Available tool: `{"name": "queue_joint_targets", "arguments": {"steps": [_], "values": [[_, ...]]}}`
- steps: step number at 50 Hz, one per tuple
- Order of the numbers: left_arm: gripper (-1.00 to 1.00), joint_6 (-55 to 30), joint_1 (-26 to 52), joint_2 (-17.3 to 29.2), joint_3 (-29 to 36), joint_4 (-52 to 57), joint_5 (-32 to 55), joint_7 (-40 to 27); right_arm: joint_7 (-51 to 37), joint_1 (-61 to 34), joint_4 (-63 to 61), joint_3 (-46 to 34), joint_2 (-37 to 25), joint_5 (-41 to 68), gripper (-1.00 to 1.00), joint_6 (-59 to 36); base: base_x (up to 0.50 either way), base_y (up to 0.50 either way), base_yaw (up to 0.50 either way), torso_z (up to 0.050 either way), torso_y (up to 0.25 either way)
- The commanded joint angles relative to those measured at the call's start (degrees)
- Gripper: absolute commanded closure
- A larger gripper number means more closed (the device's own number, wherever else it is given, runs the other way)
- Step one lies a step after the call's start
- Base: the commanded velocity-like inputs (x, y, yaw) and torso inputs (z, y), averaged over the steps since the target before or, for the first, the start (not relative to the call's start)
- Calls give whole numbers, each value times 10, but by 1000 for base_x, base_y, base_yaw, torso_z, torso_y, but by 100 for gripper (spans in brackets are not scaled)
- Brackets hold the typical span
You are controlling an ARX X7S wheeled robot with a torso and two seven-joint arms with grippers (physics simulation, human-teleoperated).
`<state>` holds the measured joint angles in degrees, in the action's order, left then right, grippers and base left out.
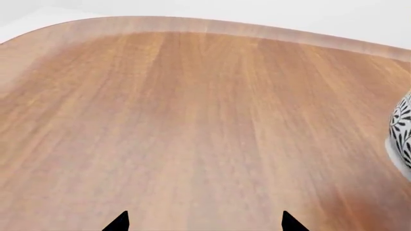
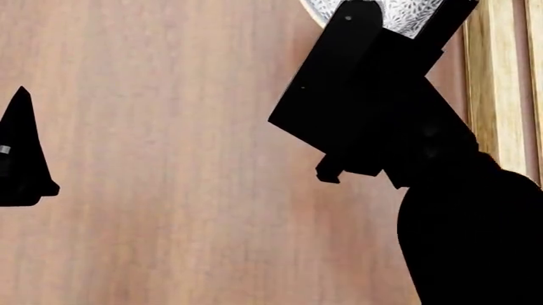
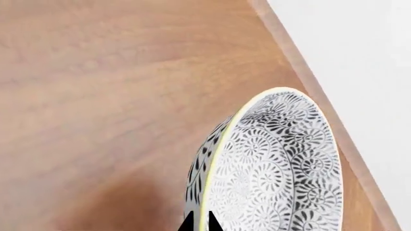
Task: Pick up the bowl on the left and put it in the tray.
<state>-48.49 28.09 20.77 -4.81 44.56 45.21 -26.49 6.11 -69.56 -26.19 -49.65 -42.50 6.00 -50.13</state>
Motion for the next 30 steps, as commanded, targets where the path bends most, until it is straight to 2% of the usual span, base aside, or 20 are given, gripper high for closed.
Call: {"name": "queue_joint_targets", "arguments": {"steps": [1,15,30], "values": [[-100,-2,2,1,1,4,6,-6,20,-50,-54,22,-27,-16,100,-50,0,0,0,0,0],[-100,-4,4,4,3,5,12,-11,54,-94,-107,32,-67,-15,100,-103,0,0,0,0,0],[-100,1,1,8,3,4,13,-13,58,-82,-144,36,-144,-26,100,-120,0,0,0,0,0]]}}
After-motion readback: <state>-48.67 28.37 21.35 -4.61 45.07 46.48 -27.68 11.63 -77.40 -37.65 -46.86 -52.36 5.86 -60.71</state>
